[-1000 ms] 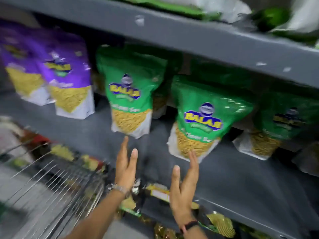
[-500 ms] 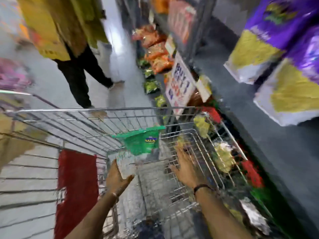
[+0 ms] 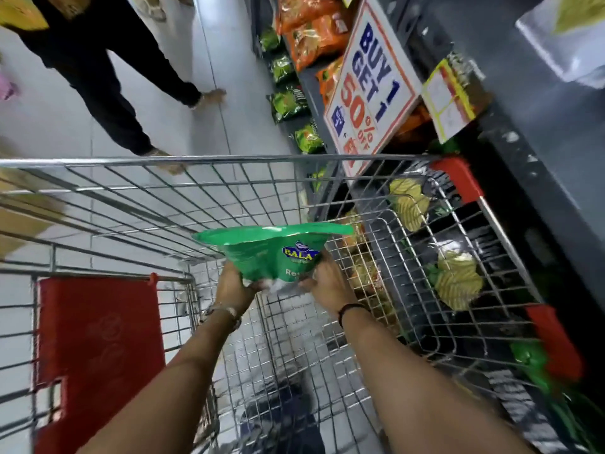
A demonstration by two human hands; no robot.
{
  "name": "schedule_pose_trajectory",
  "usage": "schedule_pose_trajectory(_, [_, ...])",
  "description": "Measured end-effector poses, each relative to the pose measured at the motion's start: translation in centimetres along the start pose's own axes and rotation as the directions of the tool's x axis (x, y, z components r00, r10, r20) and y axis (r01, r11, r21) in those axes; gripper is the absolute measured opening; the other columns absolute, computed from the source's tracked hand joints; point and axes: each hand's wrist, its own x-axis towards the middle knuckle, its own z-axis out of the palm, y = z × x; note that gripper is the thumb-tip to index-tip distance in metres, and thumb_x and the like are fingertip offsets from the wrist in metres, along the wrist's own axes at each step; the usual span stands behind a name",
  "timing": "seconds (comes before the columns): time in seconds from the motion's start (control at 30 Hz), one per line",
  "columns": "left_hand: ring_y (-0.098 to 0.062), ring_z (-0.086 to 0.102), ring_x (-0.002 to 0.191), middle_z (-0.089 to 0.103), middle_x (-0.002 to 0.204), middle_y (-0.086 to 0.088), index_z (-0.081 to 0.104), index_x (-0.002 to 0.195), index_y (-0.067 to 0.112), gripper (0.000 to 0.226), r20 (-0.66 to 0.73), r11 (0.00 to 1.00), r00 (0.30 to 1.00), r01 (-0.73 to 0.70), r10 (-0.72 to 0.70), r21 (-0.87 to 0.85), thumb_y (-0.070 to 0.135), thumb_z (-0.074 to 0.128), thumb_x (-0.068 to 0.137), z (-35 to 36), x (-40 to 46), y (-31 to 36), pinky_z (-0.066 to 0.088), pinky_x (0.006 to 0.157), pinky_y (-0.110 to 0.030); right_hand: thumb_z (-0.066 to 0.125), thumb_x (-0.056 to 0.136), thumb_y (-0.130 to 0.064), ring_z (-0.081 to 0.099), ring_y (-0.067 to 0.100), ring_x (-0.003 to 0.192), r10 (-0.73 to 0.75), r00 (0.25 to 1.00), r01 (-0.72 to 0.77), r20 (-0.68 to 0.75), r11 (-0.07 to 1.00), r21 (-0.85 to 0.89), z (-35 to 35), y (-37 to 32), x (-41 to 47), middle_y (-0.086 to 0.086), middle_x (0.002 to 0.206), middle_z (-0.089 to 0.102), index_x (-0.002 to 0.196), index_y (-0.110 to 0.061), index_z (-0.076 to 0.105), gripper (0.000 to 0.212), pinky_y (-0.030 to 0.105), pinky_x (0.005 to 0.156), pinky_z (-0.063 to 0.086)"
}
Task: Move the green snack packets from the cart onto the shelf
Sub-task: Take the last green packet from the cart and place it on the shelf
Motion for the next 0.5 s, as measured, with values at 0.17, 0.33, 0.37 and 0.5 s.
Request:
schedule_pose_trajectory(0.17, [-0.031,0.053,0.105,0.056,0.114,-0.019,0.045,0.107,0.008,0.063,0.102,0.985,0.983,-0.142,0.152,-0.097,0.028,0.078,0.057,-1.8,-6.2,5.8,0.045,0.092,-0.047,0.064,0.079,-0.011,0.048,0.020,0.111,-0.037,0.993,0.049,-0.115,0.994,0.102,-6.6,-2.0,-8.1,0.008,0.125,0.048,0.122,-0.015,0.039,0.050,0.031,0.095,0.041])
schedule_pose_trajectory(0.33, [-0.012,0.058,0.103,0.057,0.117,-0.007,0.050,0.114,0.017,0.062,0.266,0.907,0.867,-0.395,0.421,-0.148,0.019,0.080,0.060,-2.2,-15.6,15.9,0.045,0.093,-0.019,0.068,0.076,-0.012,0.046,0.014,0.112,-0.094,0.866,0.164,-0.492,0.981,0.100,-15.1,-3.3,-22.1,0.013,0.125,0.053,0.123,-0.014,0.039,0.055,0.028,0.100,0.037])
schedule_pose_trajectory(0.37, [0.000,0.059,0.095,0.061,0.110,0.000,0.054,0.107,0.024,0.054,0.291,0.878,0.829,-0.453,0.478,-0.154,0.018,0.079,0.059,-2.2,-17.2,17.6,0.043,0.084,-0.007,0.070,0.075,-0.014,0.049,0.018,0.113,-0.086,0.841,0.163,-0.534,0.982,0.097,-16.0,-3.4,-24.3,0.014,0.123,0.055,0.121,-0.012,0.041,0.054,0.032,0.100,0.038])
schedule_pose_trajectory(0.5, [-0.013,0.061,0.093,0.062,0.106,-0.002,0.055,0.109,0.009,0.058,0.484,0.747,0.596,-0.631,0.640,-0.211,0.023,0.077,0.058,0.9,-26.6,25.1,0.046,0.088,-0.029,0.072,0.074,-0.024,0.052,0.024,0.097,-0.024,0.645,0.105,-0.764,0.993,0.058,-20.4,-2.1,-37.5,0.011,0.104,0.059,0.110,-0.008,0.050,0.045,0.023,0.076,0.035])
